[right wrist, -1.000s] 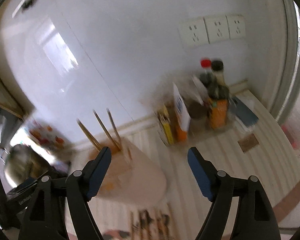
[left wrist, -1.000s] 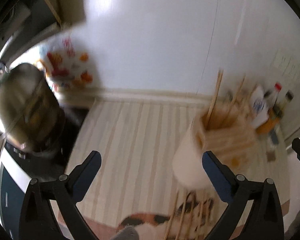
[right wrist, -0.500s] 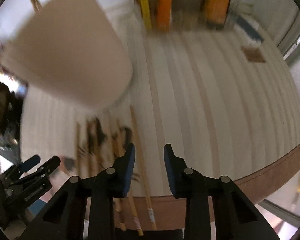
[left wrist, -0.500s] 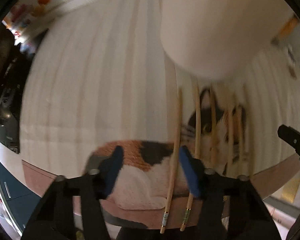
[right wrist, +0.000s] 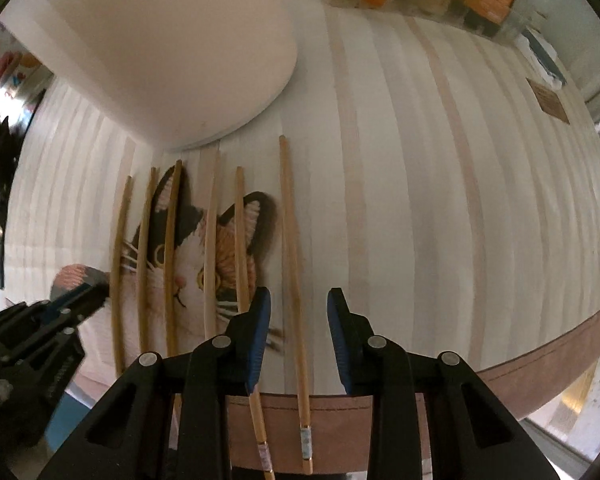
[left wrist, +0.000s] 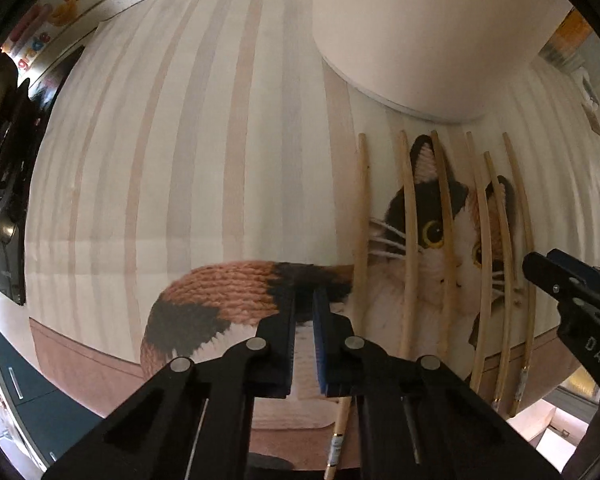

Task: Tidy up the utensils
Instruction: 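Close the left tool on a chopstick while the right tool grasps another chopstick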

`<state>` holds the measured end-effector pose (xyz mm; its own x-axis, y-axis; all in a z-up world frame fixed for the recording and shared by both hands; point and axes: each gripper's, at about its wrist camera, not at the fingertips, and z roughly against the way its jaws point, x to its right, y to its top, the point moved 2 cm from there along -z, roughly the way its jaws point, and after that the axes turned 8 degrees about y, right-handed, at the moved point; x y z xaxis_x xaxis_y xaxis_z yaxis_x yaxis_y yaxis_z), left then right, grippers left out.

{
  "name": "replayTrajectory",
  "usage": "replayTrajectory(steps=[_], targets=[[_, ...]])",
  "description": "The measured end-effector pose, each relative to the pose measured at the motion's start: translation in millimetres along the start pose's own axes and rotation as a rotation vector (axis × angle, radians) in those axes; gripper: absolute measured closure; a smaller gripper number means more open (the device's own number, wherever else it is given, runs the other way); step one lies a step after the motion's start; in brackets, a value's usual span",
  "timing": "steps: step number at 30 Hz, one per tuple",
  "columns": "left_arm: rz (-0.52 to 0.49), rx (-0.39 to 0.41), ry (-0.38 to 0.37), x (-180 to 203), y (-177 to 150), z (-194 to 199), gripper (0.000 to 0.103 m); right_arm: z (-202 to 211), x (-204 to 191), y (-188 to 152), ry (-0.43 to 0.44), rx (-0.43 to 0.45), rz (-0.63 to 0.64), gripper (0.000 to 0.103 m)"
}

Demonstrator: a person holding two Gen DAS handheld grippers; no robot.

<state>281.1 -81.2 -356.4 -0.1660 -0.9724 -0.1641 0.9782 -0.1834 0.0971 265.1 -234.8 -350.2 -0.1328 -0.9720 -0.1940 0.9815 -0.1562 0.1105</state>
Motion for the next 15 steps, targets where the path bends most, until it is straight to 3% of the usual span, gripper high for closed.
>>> replayTrajectory(steps=[6, 15], targets=[[0.005, -0.005, -0.008, -12, -2, 2, 0.097, -7, -10, -11, -0.051, -0.004, 0.034, 0.086], [0.010, -0.012, -0.015, -23, 4, 6, 0.098, -10, -16, -18, -0.074, -0.001, 0.054, 0.088]])
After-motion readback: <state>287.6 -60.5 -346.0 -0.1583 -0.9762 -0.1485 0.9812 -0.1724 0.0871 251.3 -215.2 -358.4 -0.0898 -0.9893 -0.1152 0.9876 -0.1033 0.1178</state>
